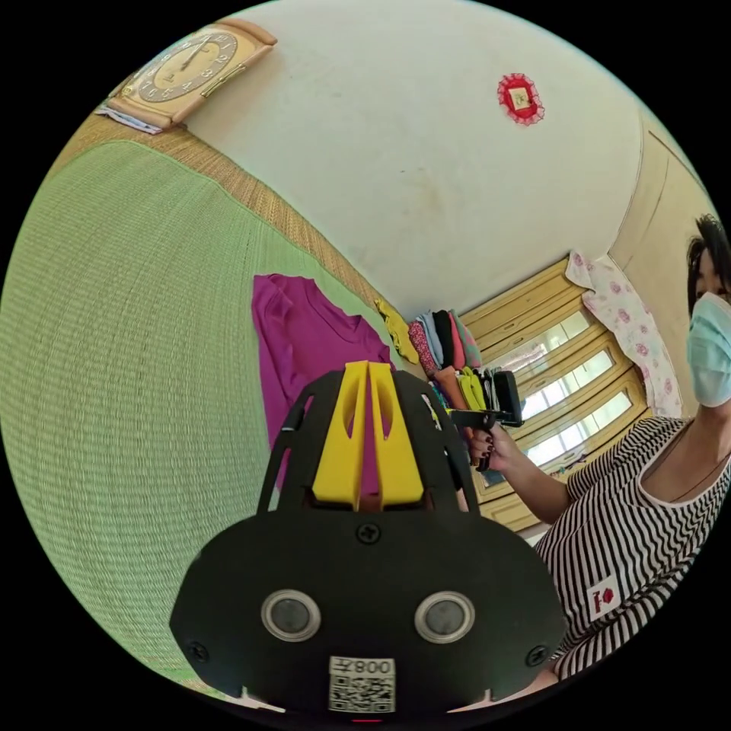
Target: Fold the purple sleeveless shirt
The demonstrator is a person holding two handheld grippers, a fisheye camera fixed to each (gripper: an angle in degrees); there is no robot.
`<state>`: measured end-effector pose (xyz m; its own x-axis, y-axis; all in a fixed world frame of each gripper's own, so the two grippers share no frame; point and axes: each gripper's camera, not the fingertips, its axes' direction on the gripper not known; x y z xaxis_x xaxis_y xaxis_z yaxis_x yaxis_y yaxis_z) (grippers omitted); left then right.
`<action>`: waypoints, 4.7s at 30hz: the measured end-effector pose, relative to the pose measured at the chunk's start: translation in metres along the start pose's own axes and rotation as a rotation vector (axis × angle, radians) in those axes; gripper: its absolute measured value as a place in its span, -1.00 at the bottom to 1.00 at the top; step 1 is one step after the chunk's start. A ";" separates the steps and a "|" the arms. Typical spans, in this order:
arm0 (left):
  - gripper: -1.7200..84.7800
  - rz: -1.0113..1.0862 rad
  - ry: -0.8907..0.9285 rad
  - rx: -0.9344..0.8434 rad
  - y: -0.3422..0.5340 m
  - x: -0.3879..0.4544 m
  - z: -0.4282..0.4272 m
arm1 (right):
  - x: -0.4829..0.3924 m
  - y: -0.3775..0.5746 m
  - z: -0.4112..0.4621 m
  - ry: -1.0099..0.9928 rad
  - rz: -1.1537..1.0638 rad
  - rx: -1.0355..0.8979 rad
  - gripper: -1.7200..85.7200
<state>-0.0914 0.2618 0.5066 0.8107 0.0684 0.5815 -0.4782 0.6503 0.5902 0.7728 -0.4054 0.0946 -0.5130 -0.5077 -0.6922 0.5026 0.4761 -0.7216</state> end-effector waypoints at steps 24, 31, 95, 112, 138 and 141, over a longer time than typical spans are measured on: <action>-0.76 -0.346 -0.337 -0.254 0.233 0.069 -0.051 | 0.060 0.368 -0.038 0.029 0.215 0.096 -0.96; -0.75 -0.325 -0.397 -0.426 0.221 0.072 -0.005 | 0.073 0.407 -0.036 -0.006 0.291 0.167 -0.96; -0.93 -0.270 -0.191 -0.397 0.295 0.106 -0.066 | 0.213 0.357 -0.044 -0.228 0.171 0.086 -0.93; -0.92 -0.365 -0.148 -0.385 0.334 0.063 -0.101 | 0.257 0.390 -0.038 -0.283 0.246 0.097 -0.93; -0.95 -0.260 0.109 -0.180 0.314 0.076 -0.171 | 0.256 0.416 -0.082 -0.344 0.157 0.192 -0.94; -0.95 -0.273 0.126 -0.163 0.318 0.076 -0.181 | 0.252 0.430 -0.087 -0.362 0.154 0.206 -0.94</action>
<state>-0.1209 0.6110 0.6372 0.9417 -0.0382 0.3344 -0.1859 0.7691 0.6115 0.7991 -0.2659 -0.3913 -0.1626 -0.6782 -0.7166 0.7012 0.4316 -0.5675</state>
